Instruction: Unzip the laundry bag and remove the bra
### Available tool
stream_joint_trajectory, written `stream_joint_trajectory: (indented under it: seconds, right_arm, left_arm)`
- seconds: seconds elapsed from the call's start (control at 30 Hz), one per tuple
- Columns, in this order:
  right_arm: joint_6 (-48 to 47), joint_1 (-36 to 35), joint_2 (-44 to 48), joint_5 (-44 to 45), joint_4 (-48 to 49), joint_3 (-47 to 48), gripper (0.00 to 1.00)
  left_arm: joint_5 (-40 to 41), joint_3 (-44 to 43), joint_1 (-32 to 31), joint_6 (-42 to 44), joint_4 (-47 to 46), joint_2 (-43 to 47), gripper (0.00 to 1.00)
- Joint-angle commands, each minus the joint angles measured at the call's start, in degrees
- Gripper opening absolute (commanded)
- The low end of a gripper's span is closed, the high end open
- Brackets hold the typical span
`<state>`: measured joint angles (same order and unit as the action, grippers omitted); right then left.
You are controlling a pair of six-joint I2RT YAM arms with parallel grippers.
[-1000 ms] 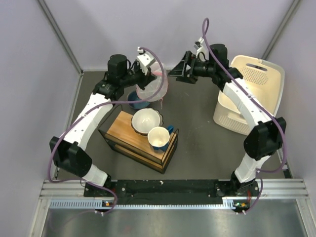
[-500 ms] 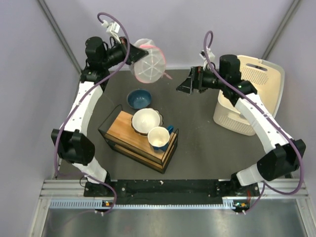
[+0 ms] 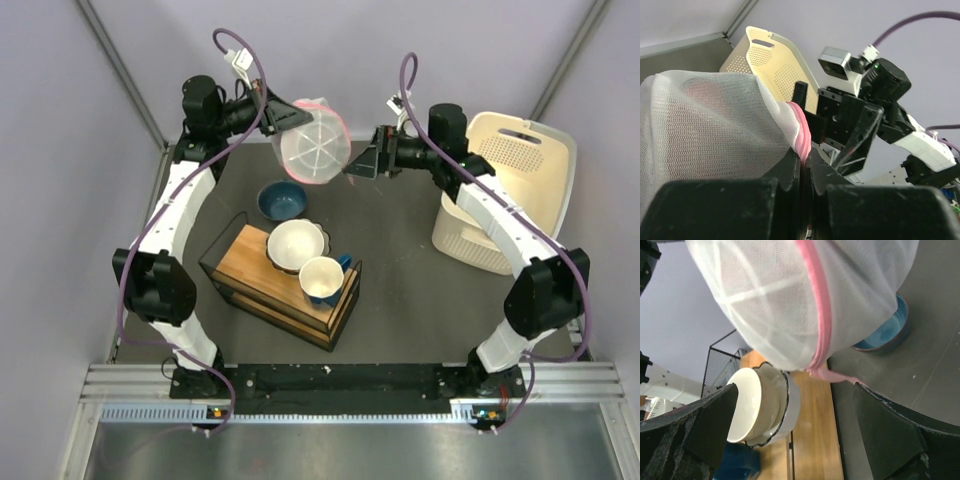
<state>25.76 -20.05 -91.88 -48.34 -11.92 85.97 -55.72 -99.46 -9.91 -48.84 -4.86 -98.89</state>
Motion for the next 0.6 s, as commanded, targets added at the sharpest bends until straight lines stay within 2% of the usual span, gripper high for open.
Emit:
stream_joint_trajectory:
  seconds: [0.0, 0.27, 0.33, 0.37, 0.4, 0.5, 0.53, 0.57]
  right_arm:
    - [6.47, 0.46, -2.33, -2.02, 11.1, 4.55, 0.99]
    - [11.41, 0.45, -7.53, -2.29, 15.87, 8.33, 0.91]
    - [13.34, 0.45, -8.58, -2.03, 16.4, 9.21, 0.75]
    - [14.14, 0.45, -9.02, -2.02, 16.23, 9.65, 0.63]
    - [15.45, 0.54, -9.11, -1.85, 16.23, 10.26, 0.42]
    - [17.56, 0.54, -8.41, 0.68, 16.49, 9.04, 0.0]
    - [18.01, 0.46, -8.15, 1.31, 16.58, 8.69, 0.0]
    - [18.62, 0.45, -7.8, 1.84, 16.49, 8.34, 0.0]
  left_arm:
    - [-2.98, -2.14, -0.02, -3.1, -6.21, 1.51, 0.0]
    - [-4.48, -1.7, -0.02, -3.37, -6.13, 0.98, 0.0]
    - [-4.39, -2.23, -0.02, -2.32, -5.08, 0.9, 0.0]
    - [-4.22, -2.58, -0.02, -1.7, -3.42, 0.63, 0.0]
    - [-3.96, -3.02, -0.02, -1.0, -2.01, 0.37, 0.0]
    - [0.77, -5.65, -0.02, 4.87, 7.99, -0.86, 0.0]
    - [3.32, -7.92, -0.02, 9.33, 11.16, -1.47, 0.0]
    - [7.17, -8.99, -0.02, 10.94, 13.89, -1.91, 0.04]
